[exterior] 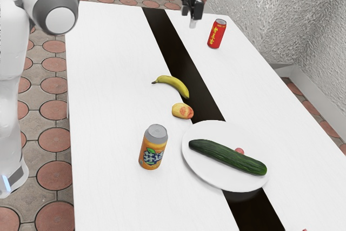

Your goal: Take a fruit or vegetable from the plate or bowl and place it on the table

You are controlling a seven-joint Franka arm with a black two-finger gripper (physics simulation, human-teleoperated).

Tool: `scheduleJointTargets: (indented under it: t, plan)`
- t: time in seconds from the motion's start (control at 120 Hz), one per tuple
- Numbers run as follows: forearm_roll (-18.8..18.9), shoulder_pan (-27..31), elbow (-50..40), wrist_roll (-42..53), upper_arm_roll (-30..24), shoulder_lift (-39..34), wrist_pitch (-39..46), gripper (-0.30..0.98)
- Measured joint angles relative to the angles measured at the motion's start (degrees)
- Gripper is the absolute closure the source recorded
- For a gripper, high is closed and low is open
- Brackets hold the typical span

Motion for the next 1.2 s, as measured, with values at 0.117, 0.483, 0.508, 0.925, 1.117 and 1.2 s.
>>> scheduleJointTargets:
  t: [0.117,0.483,0.508,0.925,1.117,1.2]
  plan:
    - [-0.96,-0.25,0.14,0.07,0.04,0.39,0.31,0.02]
    - [1.84,-12.76,0.51,0.22,-0.70,5.63,1.13,0.02]
    - [2.03,-13.95,0.51,0.23,-0.79,5.73,1.14,0.02]
    - [2.68,-20.11,0.23,0.15,-7.38,7.19,1.18,0.02]
    - [2.50,-20.22,-8.28,0.06,-10.32,4.48,5.66,0.02]
    - [2.63,-20.67,-8.13,-0.19,-13.11,4.04,7.31,0.02]
